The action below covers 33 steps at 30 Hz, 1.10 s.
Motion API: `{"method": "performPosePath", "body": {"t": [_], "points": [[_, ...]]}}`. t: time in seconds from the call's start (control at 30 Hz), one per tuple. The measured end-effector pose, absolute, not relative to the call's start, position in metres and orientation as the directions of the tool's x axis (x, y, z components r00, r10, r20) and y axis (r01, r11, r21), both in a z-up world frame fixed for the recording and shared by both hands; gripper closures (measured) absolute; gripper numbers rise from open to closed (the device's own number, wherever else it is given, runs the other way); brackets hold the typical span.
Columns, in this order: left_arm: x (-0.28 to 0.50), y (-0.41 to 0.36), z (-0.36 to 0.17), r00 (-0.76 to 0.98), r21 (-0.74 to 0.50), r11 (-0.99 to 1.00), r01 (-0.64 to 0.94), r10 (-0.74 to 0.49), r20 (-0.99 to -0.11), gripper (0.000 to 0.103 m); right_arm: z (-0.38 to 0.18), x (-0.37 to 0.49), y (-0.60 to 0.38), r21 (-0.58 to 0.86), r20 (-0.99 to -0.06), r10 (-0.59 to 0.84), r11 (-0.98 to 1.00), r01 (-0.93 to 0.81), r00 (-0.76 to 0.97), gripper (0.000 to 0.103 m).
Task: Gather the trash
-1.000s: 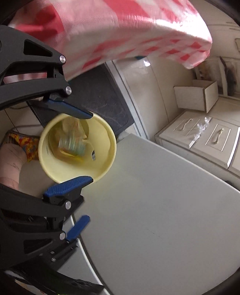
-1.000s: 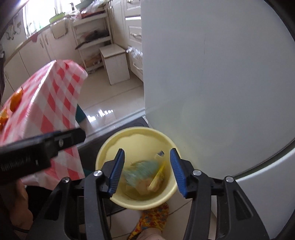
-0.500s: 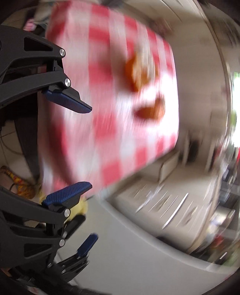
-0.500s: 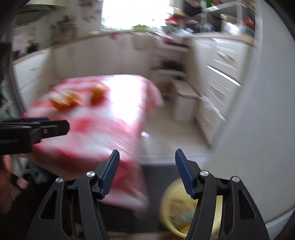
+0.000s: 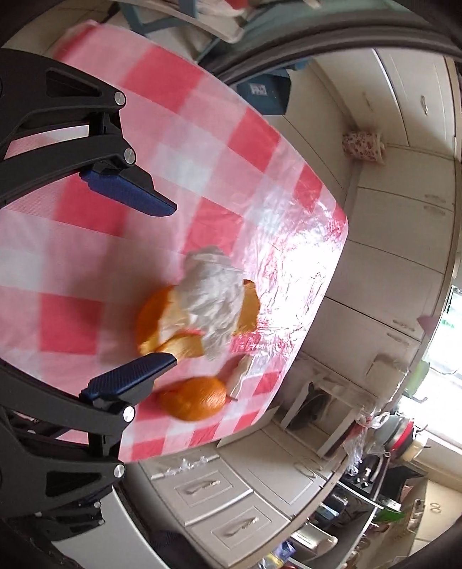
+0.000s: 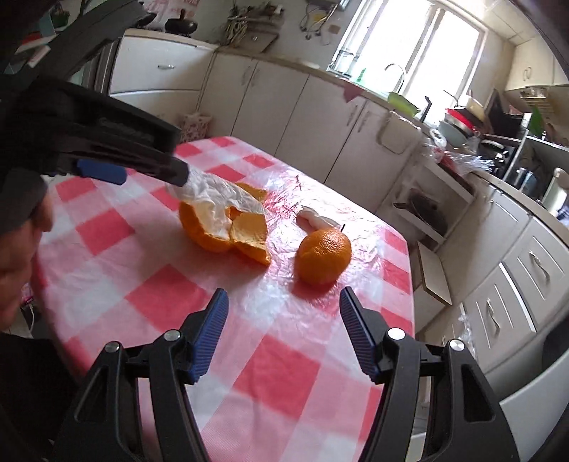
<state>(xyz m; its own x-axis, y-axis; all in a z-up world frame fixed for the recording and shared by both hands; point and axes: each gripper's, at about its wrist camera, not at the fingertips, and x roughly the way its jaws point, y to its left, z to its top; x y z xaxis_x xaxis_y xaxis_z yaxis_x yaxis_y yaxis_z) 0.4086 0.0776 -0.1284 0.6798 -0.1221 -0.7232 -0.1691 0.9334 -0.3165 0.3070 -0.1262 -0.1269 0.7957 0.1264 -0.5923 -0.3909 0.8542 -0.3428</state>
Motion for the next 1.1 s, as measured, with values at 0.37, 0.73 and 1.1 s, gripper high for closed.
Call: {"method": "performPosePath", "body": {"t": [0.37,0.73,1.1], "points": [[0.451,0.071,-0.141,0.693,-0.294,0.933,-0.207,-0.072,-0.717,0.028,-0.129,0.356,-0.109,-0.338,-0.599,0.232,0.795,-0.504,0.767,0.044],[0.46,0.066,-0.15,0.693,-0.305,0.931,-0.201,-0.085,-0.716,0.049,-0.139,0.372,-0.085,-0.331,-0.642,0.301,0.72,-0.61,0.705,0.081],[0.446,0.064,-0.138,0.746,-0.308,0.941,-0.142,-0.103,-0.658,0.097,-0.131,0.357,-0.089,-0.277,-0.655,0.339,0.724,-0.632,0.676,0.102]]}}
